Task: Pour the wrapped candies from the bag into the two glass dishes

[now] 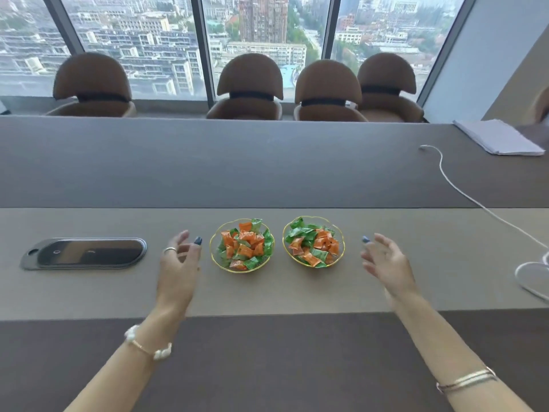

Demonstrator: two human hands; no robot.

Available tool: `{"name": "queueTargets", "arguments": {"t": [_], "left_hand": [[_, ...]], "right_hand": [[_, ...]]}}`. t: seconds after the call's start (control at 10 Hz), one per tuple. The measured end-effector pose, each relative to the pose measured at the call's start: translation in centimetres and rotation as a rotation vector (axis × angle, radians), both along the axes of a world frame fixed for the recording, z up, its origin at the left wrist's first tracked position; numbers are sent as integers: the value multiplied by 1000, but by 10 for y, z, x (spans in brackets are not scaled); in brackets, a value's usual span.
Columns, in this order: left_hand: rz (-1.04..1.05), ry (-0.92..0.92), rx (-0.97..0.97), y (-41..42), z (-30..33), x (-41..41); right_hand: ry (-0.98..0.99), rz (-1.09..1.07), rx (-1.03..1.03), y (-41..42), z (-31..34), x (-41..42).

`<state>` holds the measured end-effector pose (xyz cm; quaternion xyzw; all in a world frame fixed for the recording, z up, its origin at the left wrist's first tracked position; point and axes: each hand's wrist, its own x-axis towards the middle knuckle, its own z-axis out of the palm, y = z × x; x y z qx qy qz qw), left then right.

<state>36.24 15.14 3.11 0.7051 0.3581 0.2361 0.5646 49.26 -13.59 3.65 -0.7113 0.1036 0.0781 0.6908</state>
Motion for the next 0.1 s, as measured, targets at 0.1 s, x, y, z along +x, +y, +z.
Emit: {"name": "queueTargets", "arguments": {"t": [0.1], "left_hand": [[-41, -337, 93, -17, 112, -49]], "right_hand": [[-340, 46, 202, -38, 124, -54]]}}
